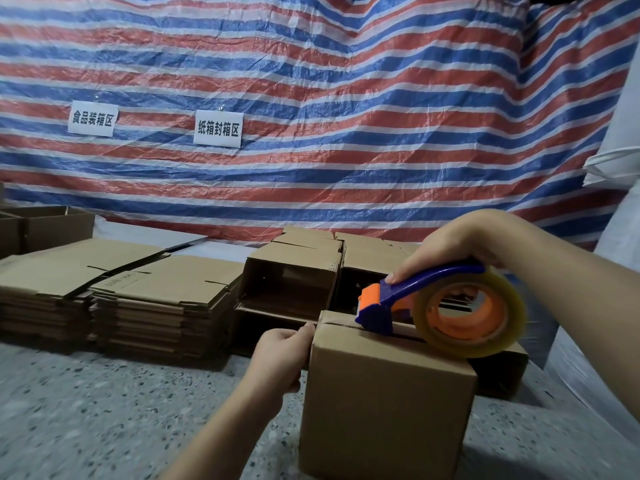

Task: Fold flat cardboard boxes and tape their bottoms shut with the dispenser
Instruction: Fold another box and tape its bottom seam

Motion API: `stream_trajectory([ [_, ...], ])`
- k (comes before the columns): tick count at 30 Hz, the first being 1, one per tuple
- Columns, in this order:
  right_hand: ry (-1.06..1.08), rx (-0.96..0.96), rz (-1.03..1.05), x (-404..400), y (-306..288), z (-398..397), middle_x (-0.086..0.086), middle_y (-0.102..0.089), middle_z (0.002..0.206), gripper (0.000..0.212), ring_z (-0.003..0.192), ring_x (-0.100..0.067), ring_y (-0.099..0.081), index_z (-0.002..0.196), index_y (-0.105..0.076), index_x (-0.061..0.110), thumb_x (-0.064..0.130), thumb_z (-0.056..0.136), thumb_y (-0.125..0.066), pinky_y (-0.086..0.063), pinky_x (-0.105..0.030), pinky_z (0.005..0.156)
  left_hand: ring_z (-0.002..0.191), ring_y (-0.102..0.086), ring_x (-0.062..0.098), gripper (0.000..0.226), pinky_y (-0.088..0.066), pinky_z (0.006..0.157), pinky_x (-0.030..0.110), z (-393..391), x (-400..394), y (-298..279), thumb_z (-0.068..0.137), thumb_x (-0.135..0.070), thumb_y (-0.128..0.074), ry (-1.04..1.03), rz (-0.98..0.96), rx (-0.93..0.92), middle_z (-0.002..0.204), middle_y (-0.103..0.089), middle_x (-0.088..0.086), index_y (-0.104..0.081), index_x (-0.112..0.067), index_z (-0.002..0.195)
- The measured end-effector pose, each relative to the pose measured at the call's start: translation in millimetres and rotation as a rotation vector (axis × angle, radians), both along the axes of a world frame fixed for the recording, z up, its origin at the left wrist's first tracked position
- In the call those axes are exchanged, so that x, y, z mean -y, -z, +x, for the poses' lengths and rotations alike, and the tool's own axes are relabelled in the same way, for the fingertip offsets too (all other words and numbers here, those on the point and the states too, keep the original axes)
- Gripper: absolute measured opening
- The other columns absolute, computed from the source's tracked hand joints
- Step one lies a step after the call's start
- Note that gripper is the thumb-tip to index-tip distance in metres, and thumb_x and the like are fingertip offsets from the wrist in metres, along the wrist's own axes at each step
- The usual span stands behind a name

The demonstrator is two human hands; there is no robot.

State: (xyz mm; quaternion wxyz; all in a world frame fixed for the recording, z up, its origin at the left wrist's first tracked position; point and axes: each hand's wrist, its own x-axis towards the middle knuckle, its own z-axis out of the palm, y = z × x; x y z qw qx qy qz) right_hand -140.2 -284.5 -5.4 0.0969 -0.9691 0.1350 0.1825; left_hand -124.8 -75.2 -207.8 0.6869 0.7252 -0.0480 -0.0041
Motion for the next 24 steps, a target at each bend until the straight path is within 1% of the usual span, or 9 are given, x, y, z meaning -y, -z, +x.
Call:
stream_trajectory([
  [6,-0.016,-0.012,0.002,1,2,5,-0.003,-0.079,0.085,0.060,0.068,-0.014,-0.075,0.112,-0.064,0.018,0.066,0.078,-0.072,-0.057,-0.022,0.057,0.046,-0.034,0.010,0.043,-0.028,0.043,0.020,1,1,4,0.093,-0.056,-0.053,0.011,0.020,-0.083,0.049,-0.041,-0.008,-0.055,-0.016,0.077],
  [9,-0.030,-0.030,0.012,1,1,7,-0.004,-0.079,0.092,0.066,0.074,-0.015,-0.076,0.114,-0.065,0.018,0.067,0.071,-0.074,-0.058,-0.024,0.063,0.051,-0.038,0.011,0.046,-0.031,0.044,0.022,-2,1,11,0.096,-0.056,-0.047,0.041,0.093,-0.148,0.062,-0.045,-0.003,-0.058,-0.012,0.086],
  [11,-0.036,-0.050,0.022,0,1,7,-0.004,-0.079,0.095,0.073,0.076,-0.016,-0.075,0.116,-0.065,0.018,0.067,0.063,-0.076,-0.058,-0.024,0.064,0.064,-0.052,0.013,0.036,-0.045,0.057,0.025,-6,-2,12,0.099,-0.047,-0.047,-0.038,0.140,-0.010,0.079,-0.057,-0.001,-0.058,-0.013,0.095],
  [13,-0.043,-0.058,0.018,-1,1,8,-0.004,-0.079,0.094,0.077,0.076,-0.015,-0.075,0.116,-0.065,0.018,0.067,0.057,-0.077,-0.058,-0.025,0.065,0.087,-0.057,0.006,0.034,-0.047,0.074,0.026,-16,-4,4,0.101,-0.048,-0.039,-0.134,0.077,0.188,0.103,-0.062,-0.008,-0.058,-0.020,0.105],
  [15,-0.045,-0.050,0.012,-2,1,8,-0.004,-0.079,0.092,0.074,0.075,-0.015,-0.075,0.115,-0.065,0.018,0.067,0.061,-0.077,-0.058,-0.024,0.064,0.111,-0.047,-0.002,0.050,-0.039,0.091,0.024,-32,-1,-7,0.095,-0.062,-0.033,-0.057,0.052,0.301,0.124,-0.050,-0.023,-0.048,-0.035,0.134],
  [18,-0.032,-0.038,0.002,-2,1,7,-0.003,-0.078,0.086,0.061,0.069,-0.014,-0.074,0.113,-0.065,0.017,0.065,0.076,-0.073,-0.057,-0.022,0.059,0.135,-0.035,0.002,0.064,-0.033,0.113,0.031,-48,11,-8,0.093,-0.064,-0.043,0.064,0.334,0.419,0.148,-0.040,-0.018,-0.031,-0.040,0.151],
  [19,-0.025,-0.035,-0.004,-3,1,7,-0.003,-0.078,0.084,0.059,0.067,-0.014,-0.074,0.112,-0.065,0.016,0.064,0.078,-0.071,-0.056,-0.022,0.057,0.135,-0.036,0.004,0.062,-0.035,0.113,0.032,-51,12,-9,0.095,-0.059,-0.045,0.057,0.405,0.453,0.151,-0.039,-0.016,-0.030,-0.038,0.151],
  [21,-0.014,-0.028,-0.012,-3,1,6,-0.003,-0.078,0.082,0.058,0.066,-0.014,-0.074,0.111,-0.066,0.016,0.065,0.078,-0.071,-0.056,-0.022,0.056,0.121,-0.044,0.001,0.058,-0.041,0.105,0.025,-52,9,-13,0.097,-0.054,-0.046,0.044,0.448,0.485,0.145,-0.047,-0.013,-0.034,-0.034,0.150],
  [24,-0.004,-0.044,-0.060,-3,-1,4,-0.003,-0.078,0.082,0.069,0.065,-0.014,-0.074,0.111,-0.067,0.015,0.070,0.068,-0.074,-0.056,-0.023,0.055,0.107,-0.049,0.002,0.055,-0.045,0.096,0.023,-51,7,-18,0.098,-0.055,-0.041,0.008,0.603,0.559,0.129,-0.055,-0.012,-0.038,-0.030,0.147],
])
